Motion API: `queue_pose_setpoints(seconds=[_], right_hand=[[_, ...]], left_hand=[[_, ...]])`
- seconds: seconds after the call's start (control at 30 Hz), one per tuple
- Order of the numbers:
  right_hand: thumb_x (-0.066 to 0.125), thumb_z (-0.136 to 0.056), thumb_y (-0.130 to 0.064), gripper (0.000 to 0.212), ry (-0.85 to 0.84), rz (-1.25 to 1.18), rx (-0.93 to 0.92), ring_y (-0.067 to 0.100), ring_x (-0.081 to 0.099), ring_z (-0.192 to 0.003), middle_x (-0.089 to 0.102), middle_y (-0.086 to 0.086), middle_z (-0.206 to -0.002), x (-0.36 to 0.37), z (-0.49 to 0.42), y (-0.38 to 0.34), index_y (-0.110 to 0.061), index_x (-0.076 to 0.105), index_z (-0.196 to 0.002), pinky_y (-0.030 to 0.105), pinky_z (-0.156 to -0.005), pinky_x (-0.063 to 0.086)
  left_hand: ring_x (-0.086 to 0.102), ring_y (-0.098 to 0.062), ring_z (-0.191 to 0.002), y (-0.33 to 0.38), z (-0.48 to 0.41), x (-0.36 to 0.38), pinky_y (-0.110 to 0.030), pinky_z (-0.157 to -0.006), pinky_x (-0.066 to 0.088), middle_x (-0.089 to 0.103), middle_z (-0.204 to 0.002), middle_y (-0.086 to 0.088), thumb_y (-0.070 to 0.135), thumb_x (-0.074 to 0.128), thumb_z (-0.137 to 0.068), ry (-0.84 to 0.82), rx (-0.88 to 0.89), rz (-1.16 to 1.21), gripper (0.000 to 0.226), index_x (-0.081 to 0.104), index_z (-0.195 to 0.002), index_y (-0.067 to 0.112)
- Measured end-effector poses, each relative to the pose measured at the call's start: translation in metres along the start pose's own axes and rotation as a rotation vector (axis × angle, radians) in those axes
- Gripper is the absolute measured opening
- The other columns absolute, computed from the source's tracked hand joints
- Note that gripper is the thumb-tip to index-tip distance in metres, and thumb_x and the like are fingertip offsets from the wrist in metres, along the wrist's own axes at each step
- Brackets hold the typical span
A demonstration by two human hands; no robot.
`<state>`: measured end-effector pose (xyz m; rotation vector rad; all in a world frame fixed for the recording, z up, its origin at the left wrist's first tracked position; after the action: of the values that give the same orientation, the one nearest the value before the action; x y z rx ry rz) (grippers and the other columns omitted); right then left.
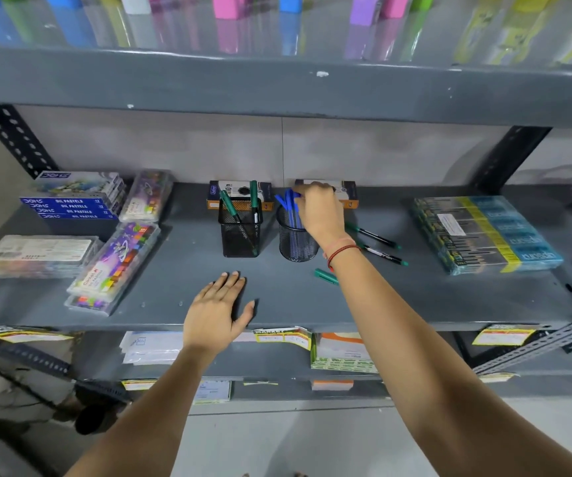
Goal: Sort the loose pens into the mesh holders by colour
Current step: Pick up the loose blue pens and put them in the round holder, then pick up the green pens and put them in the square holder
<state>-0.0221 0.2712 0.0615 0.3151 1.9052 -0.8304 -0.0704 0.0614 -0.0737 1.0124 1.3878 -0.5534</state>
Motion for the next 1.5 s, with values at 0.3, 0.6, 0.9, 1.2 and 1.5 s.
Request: queue_pose_setpoints(seconds=[0.3, 0.6, 0.9, 1.2, 1.5], right_hand=[[0.071, -0.082, -0.019, 0.022, -0.176, -0.089, 0.325, 0.035, 0.064, -0.103, 0.072, 0.017, -0.103, 0.017, 0.079, 0.078, -0.008, 0.070, -0.102, 0.041, -0.088, 0.055], [0.058, -0.092, -0.016, 0.021, -0.302, 0.119, 0.183, 0.040, 0.062, -0.103, 0.066, 0.025, -0.108, 0.054, 0.107, 0.059, 0.000, 0.063, -0.104, 0.040, -0.083, 0.051], [0.062, -0.081, -0.009, 0.028, -0.074, -0.203, 0.029, 0.032, 0.064, -0.072, 0.066, 0.015, -0.069, 0.001, 0.058, -0.018, -0.007, 0.058, -0.109, 0.035, -0.076, 0.057], [0.053, -0.086, -0.004, 0.027, 0.340, -0.358, -0.118, 0.036, 0.068, -0.078, 0.074, 0.020, -0.084, -0.051, -0.024, -0.073, -0.005, 0.062, -0.111, 0.034, -0.072, 0.054], [0.051, -0.091, -0.004, 0.023, 0.114, -0.187, -0.142, 0.035, 0.069, -0.079, 0.071, 0.022, -0.085, 0.030, -0.010, -0.065, -0.003, 0.056, -0.113, 0.035, -0.067, 0.055]], left_hand=[[0.043, -0.025, -0.131, 0.003, 0.001, -0.002, -0.042, -0.108, 0.033, 0.051, -0.139, -0.008, 0.061, 0.017, -0.088, 0.008, 0.009, 0.005, 0.074, 0.052, -0.130, 0.010], [0.036, -0.023, -0.136, 0.002, 0.002, -0.003, -0.040, -0.112, 0.027, 0.045, -0.143, -0.007, 0.052, 0.016, -0.089, 0.002, 0.016, -0.009, 0.068, 0.047, -0.135, 0.011], [0.038, -0.023, -0.134, 0.000, 0.001, -0.004, -0.040, -0.111, 0.029, 0.048, -0.141, -0.006, 0.051, 0.018, -0.090, 0.005, -0.004, 0.016, 0.066, 0.049, -0.133, 0.012], [0.040, -0.022, -0.133, 0.002, 0.002, -0.006, -0.036, -0.110, 0.028, 0.050, -0.140, -0.004, 0.052, 0.020, -0.089, 0.020, -0.002, 0.012, 0.065, 0.050, -0.132, 0.013], [0.049, -0.024, -0.127, 0.004, 0.001, -0.009, -0.040, -0.104, 0.037, 0.057, -0.133, -0.006, 0.050, 0.030, -0.089, 0.048, -0.007, 0.008, 0.060, 0.057, -0.126, 0.011]])
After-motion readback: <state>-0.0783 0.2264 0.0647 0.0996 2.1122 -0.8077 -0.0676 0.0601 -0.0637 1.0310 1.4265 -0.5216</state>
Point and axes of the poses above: each hand's wrist, its own z-axis away from the middle knuckle, its own x-axis out of the palm, y = z × x, the point moved 7 cm from there along -z, towards the middle knuckle
